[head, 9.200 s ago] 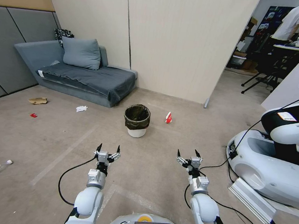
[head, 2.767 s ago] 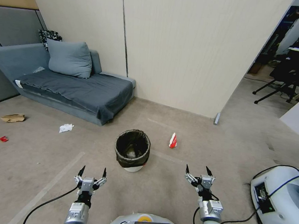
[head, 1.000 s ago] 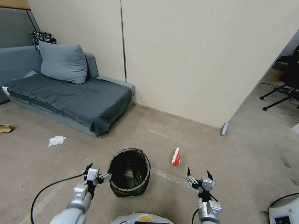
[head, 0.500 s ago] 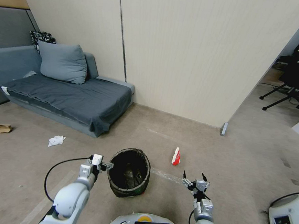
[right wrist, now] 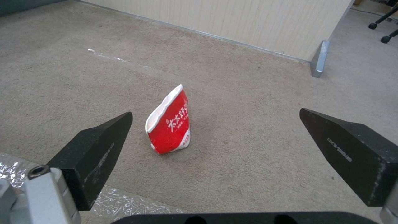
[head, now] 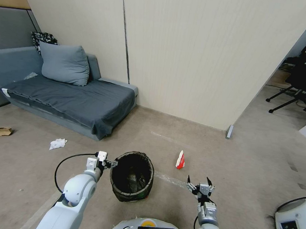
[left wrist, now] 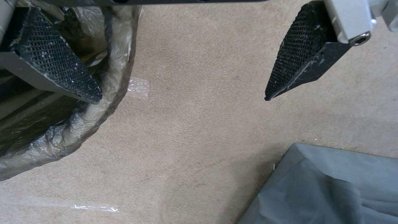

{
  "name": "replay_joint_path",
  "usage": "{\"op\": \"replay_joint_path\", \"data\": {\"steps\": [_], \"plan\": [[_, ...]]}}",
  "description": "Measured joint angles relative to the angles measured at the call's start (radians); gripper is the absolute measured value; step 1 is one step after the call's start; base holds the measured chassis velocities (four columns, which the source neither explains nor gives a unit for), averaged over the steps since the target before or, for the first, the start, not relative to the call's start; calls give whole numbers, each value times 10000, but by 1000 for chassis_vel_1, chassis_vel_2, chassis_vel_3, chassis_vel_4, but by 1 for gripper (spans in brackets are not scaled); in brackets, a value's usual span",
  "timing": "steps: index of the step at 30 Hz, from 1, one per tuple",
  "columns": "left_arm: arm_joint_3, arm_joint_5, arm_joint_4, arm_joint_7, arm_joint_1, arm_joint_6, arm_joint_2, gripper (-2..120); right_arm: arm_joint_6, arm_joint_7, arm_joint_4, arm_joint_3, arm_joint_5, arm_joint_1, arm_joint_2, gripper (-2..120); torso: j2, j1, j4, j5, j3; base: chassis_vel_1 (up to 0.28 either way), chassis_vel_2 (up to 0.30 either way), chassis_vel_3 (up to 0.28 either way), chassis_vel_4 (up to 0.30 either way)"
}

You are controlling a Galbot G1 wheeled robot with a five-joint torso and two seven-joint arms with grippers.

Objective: Pick up the trash bin, then pick up the garbage from the floor and place it into the trash bin.

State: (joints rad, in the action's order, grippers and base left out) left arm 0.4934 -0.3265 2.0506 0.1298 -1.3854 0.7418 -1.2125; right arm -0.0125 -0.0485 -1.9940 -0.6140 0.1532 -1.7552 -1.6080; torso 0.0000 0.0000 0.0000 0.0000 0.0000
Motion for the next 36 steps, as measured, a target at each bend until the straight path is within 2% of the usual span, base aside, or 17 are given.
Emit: {"op": "replay_joint_path", "data": {"steps": [17,25,36], "plan": [[-231,81,-910,4,702,-41,-10,100,68,-8,371,163,343,249,0,100,0,0,0,1,0,0,0,0,0],[-685,183,-1542,-12,1284,-53,-76,100,131,-21,562,120,374,389,0,100,0,1,-1,0,0,0,0,0,0],[-758,327,-1536,-9,1134,-61,-144,100,144,-29,650,99,354,462,0,100,0,0,0,1,0,0,0,0,0]]}}
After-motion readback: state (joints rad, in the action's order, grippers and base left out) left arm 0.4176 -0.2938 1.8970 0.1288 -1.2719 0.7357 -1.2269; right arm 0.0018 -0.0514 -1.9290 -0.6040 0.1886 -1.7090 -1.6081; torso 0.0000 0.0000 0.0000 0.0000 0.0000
